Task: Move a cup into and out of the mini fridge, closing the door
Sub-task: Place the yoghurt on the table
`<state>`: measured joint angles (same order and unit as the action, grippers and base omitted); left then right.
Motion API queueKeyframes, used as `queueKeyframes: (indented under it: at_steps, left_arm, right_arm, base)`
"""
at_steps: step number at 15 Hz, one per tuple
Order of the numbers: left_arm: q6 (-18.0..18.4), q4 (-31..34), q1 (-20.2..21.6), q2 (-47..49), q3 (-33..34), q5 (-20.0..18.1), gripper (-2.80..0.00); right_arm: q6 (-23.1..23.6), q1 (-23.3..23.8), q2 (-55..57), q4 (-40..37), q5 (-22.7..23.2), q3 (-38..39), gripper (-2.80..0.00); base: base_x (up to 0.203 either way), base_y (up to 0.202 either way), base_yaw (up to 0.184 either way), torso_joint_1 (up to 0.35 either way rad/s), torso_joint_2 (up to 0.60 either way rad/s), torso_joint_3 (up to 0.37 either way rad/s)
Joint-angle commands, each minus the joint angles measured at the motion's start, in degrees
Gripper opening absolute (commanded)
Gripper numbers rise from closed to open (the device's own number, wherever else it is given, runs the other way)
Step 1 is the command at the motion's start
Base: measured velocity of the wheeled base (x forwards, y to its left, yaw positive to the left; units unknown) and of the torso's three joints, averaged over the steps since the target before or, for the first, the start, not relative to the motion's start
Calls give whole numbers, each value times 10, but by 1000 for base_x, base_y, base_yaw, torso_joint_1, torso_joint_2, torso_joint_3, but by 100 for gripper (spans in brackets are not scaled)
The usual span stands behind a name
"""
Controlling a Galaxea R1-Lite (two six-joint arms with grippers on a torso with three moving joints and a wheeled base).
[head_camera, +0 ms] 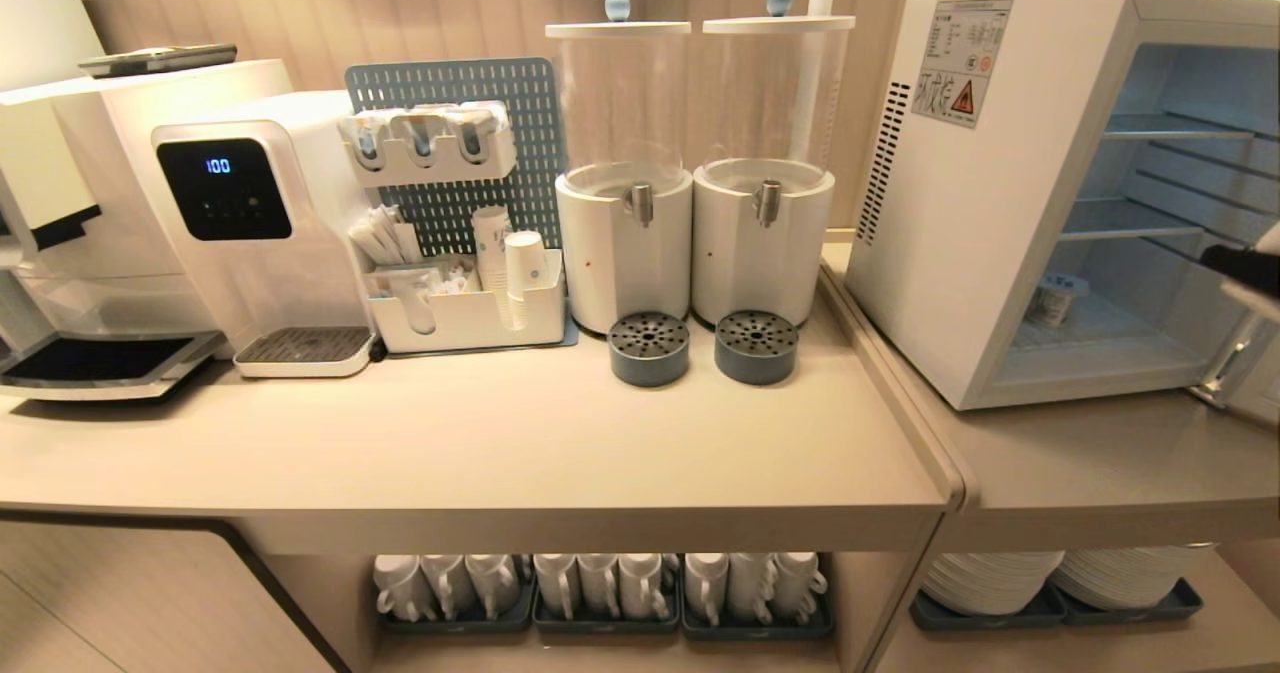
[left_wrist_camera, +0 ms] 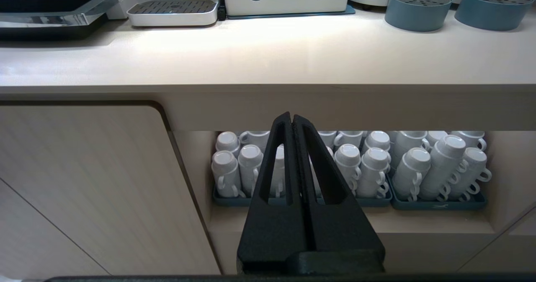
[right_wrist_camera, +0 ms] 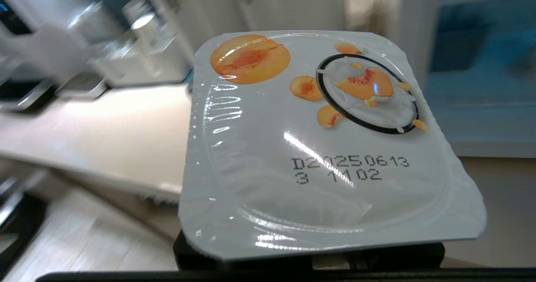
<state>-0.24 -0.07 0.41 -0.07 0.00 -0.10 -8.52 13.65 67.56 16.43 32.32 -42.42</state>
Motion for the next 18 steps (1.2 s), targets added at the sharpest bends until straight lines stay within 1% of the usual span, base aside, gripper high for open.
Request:
queueKeyframes:
  at_steps: [1, 2, 3, 4, 5, 6, 8, 9, 10, 12, 13, 14, 16, 17, 18]
  left_arm:
    - [0, 0, 0, 0, 1, 0, -280]
    - [0, 0, 0, 0, 1, 0, -280]
    - [0, 0, 0, 0, 1, 0, -280]
    - [0, 0, 0, 0, 1, 0, -280]
    - [-1, 0, 0, 0, 1, 0, -280]
    - [-2, 0, 0, 0, 1, 0, -280]
    - [-2, 0, 0, 0, 1, 0, -280]
    - [-2, 0, 0, 0, 1, 0, -280]
    - [-2, 0, 0, 0, 1, 0, -280]
    - [-3, 0, 0, 0, 1, 0, -280]
    - [-3, 0, 0, 0, 1, 0, -280]
    - [-3, 0, 0, 0, 1, 0, -280]
    - [-3, 0, 0, 0, 1, 0, -280]
    - [-3, 0, 0, 0, 1, 0, -280]
    - [-3, 0, 0, 0, 1, 0, -280]
  right_arm:
    - [12, 31, 107, 16, 131, 3, -280]
    - [36, 28, 140, 34, 139, 13, -280]
    - [72, 9, 180, 61, 138, 25, -280]
    - [95, -17, 220, 93, 120, 34, -280]
    - [110, -58, 261, 137, 66, 42, -280]
    - [120, -93, 305, 188, -2, 46, -280]
    - [141, -162, 399, 320, -123, 45, -280]
    - [153, -210, 436, 372, -191, 41, -280]
    - [162, -252, 467, 407, -251, 29, -280]
    - [173, -314, 519, 465, -334, -2, -280]
    - [175, -339, 532, 486, -360, -8, -280]
    - [180, -364, 546, 506, -376, -8, -280]
    - [186, -376, 579, 530, -379, -6, -280]
    - [190, -376, 598, 540, -356, 0, -280]
    - [191, -373, 603, 544, -298, 2, -280]
  base:
    - [0, 0, 0, 0, 0, 0]
    - [0, 0, 0, 0, 0, 0]
    - [0, 0, 0, 0, 0, 0]
    - [0, 0, 0, 0, 0, 0]
    - [0, 0, 0, 0, 0, 0]
    - [0, 0, 0, 0, 0, 0]
    - [0, 0, 0, 0, 0, 0]
    - [0, 0, 0, 0, 0, 0]
    - [0, 0, 0, 0, 0, 0]
    - [0, 0, 0, 0, 0, 0]
    - [0, 0, 0, 0, 0, 0]
    - [0, 0, 0, 0, 0, 0]
    - [0, 0, 0, 0, 0, 0]
    - [0, 0, 0, 0, 0, 0]
    - [0, 0, 0, 0, 0, 0]
